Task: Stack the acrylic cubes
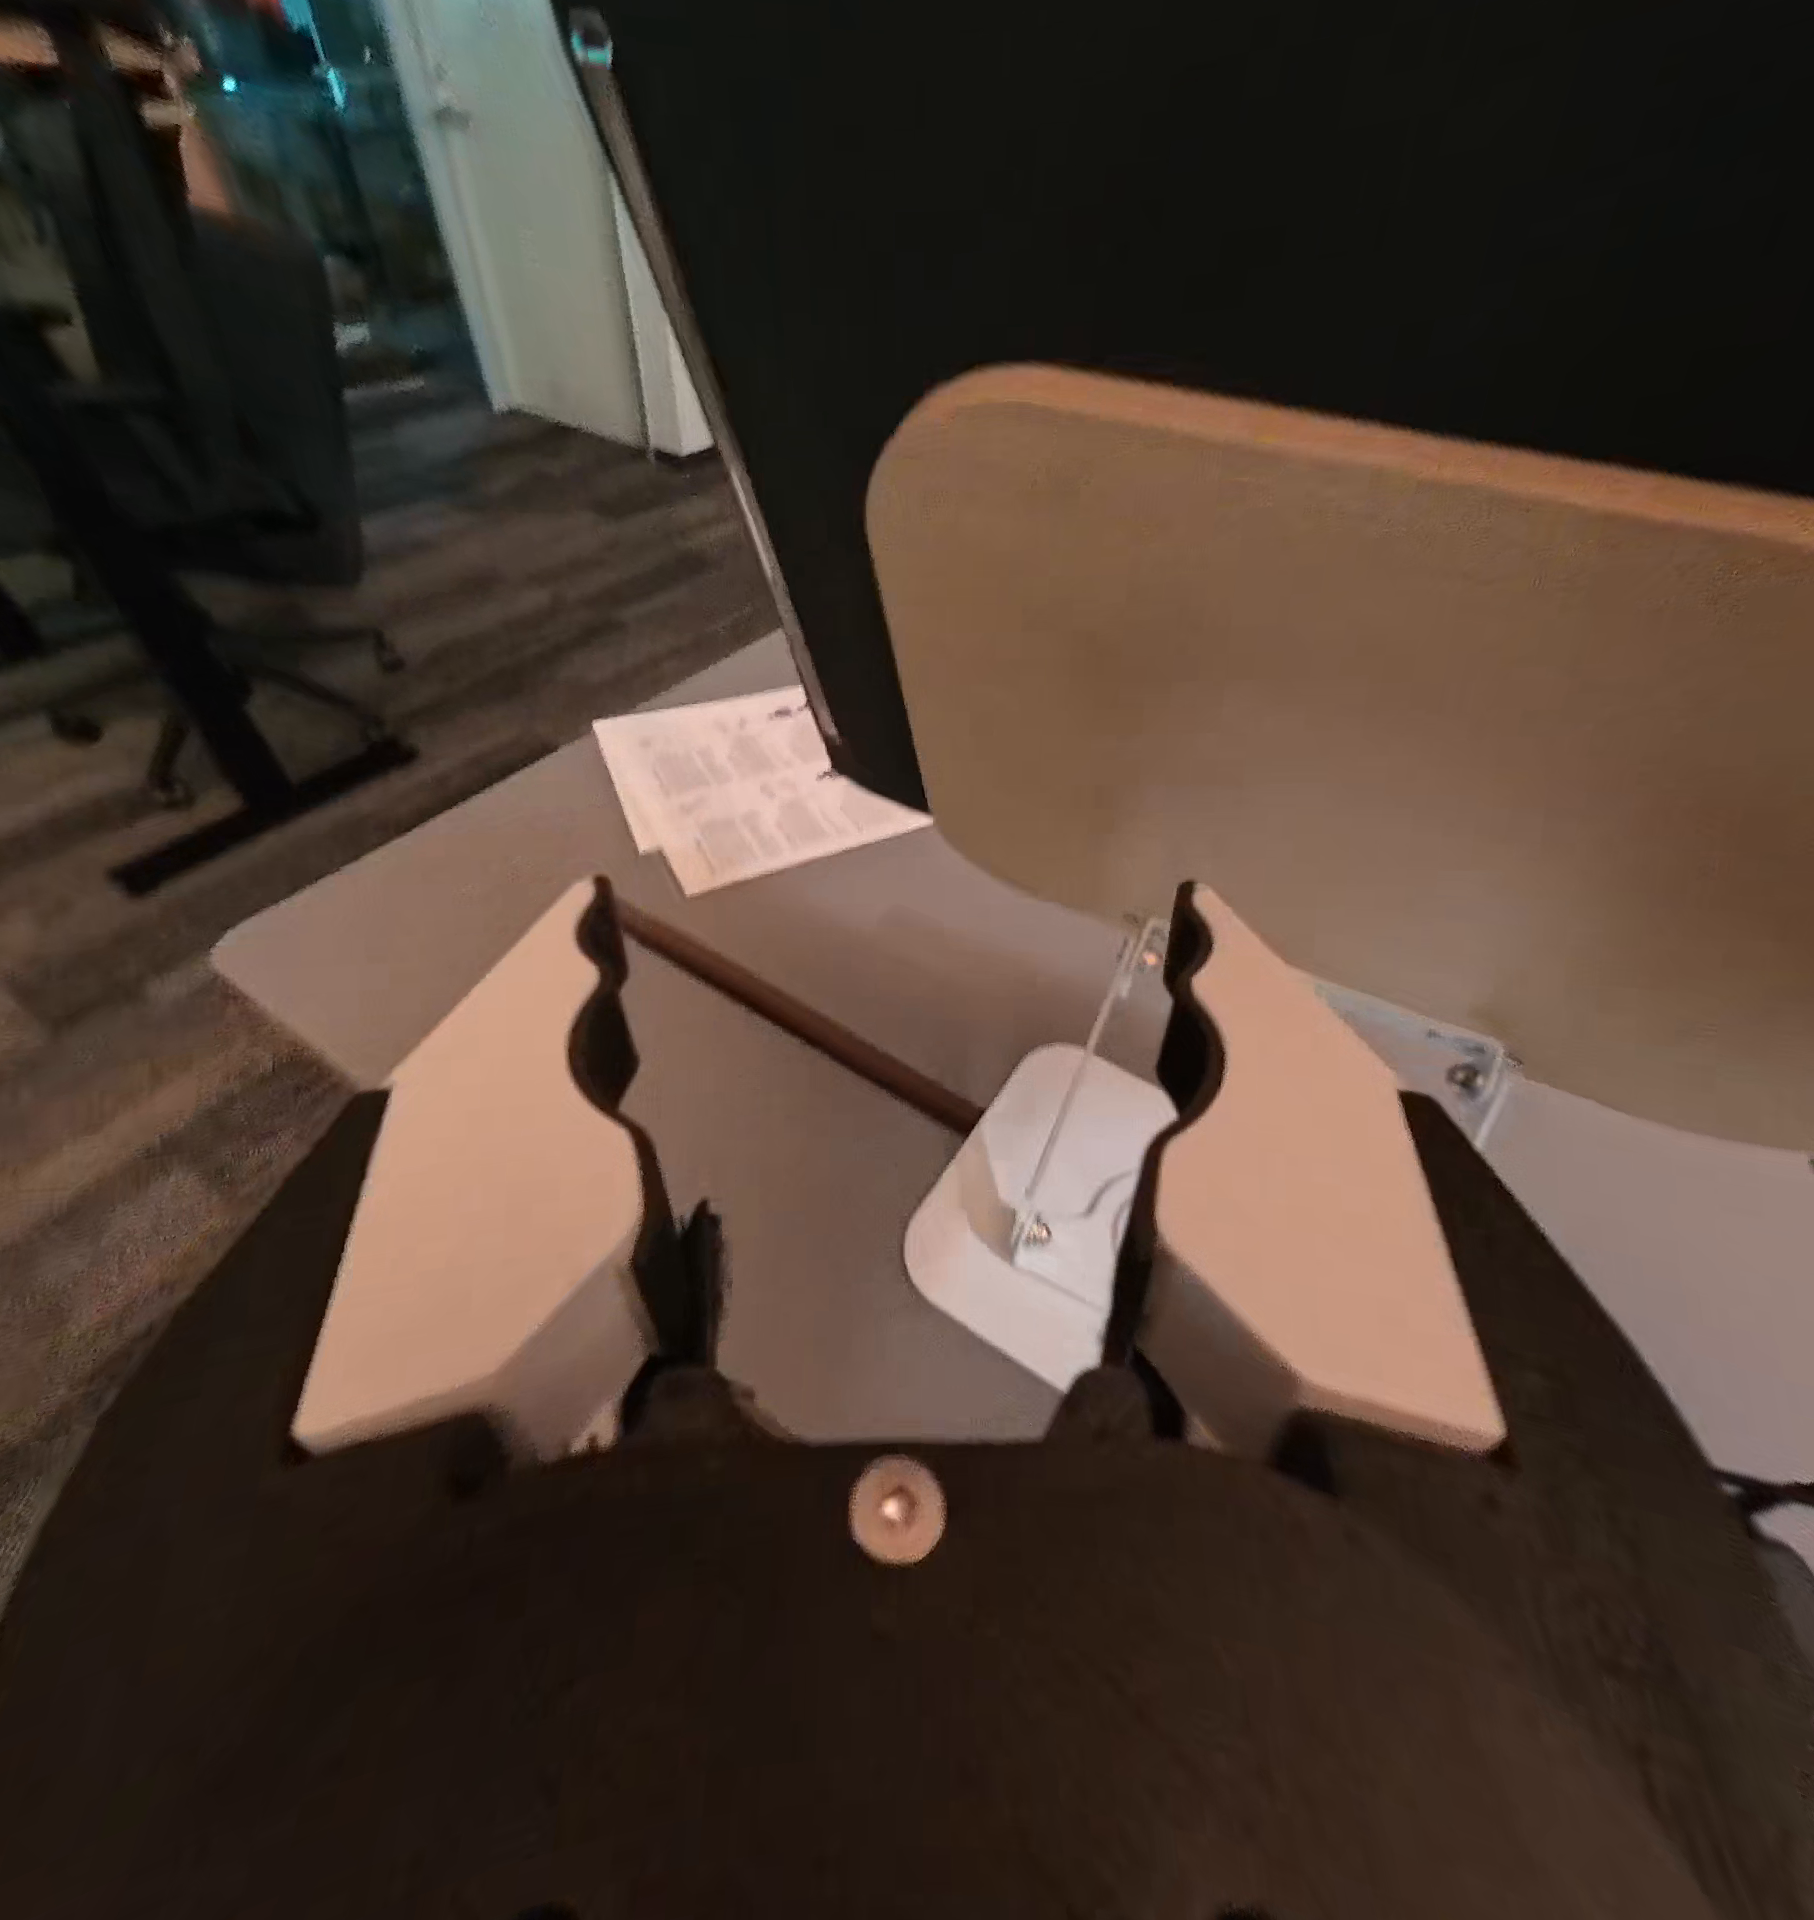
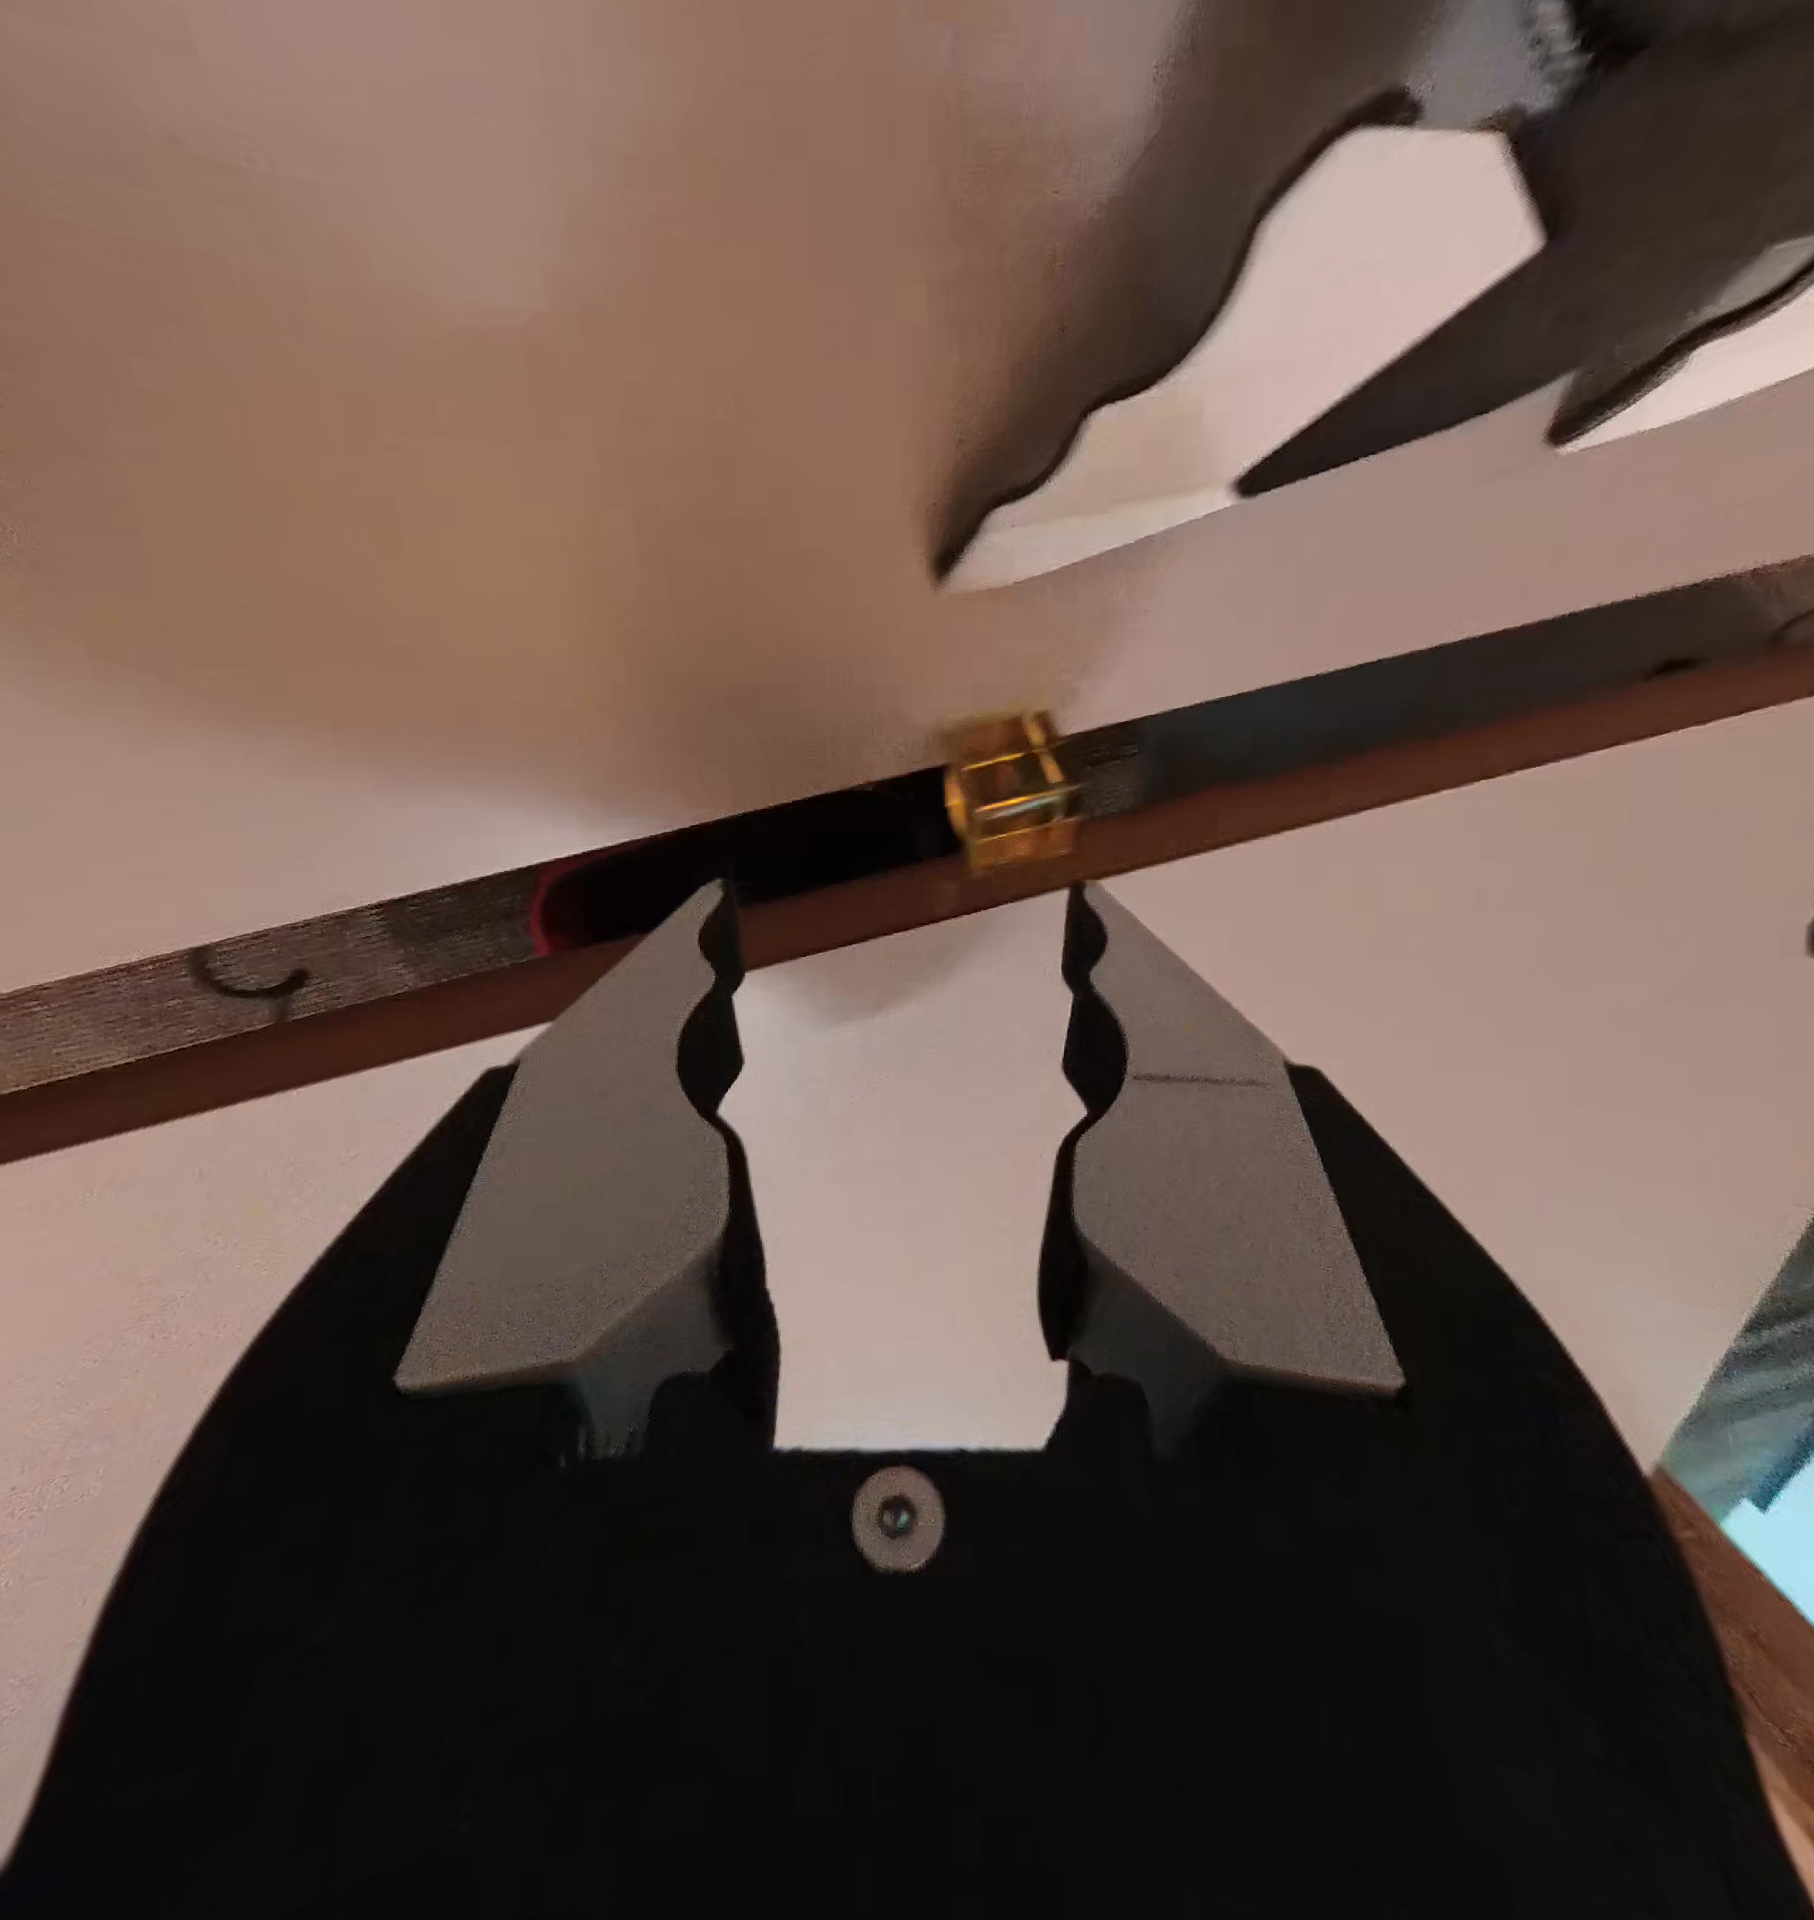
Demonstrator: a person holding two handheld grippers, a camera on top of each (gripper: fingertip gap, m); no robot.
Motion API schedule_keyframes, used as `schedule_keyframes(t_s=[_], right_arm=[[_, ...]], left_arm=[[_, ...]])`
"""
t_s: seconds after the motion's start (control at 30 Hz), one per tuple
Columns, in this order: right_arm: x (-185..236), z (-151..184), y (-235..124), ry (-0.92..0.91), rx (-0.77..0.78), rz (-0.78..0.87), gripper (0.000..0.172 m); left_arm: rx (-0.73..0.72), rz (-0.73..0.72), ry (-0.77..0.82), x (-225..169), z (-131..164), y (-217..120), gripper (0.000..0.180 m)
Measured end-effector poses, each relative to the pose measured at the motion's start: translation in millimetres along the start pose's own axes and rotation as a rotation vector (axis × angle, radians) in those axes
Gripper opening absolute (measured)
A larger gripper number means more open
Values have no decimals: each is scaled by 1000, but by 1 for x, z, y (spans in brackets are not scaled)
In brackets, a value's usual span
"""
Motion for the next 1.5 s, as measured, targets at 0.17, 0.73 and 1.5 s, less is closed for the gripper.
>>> schedule_keyframes(t_s=[0.17, 0.73, 1.5], right_arm=[[-10, 5, 34, -87, 40, -82, 60], [44, -66, -89, 380, -373, 179, 27], [275, -410, -151, 568, -844, 285, 27]], left_arm=[[20, -71, 57, 5, -1, -21, 103], [58, 26, -4, 26, 29, -35, 100], [9, 332, -113, 74, 11, -66, 89]])
Point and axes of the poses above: each gripper's, where its closed fingertips meet, y out along the fingers, z out of its underside, x = y × z across the jaws, the point moved 2 cm from there along -y, back along the fingers, and after that the axes turned 9 degrees about -y, right-handed, at the moved point
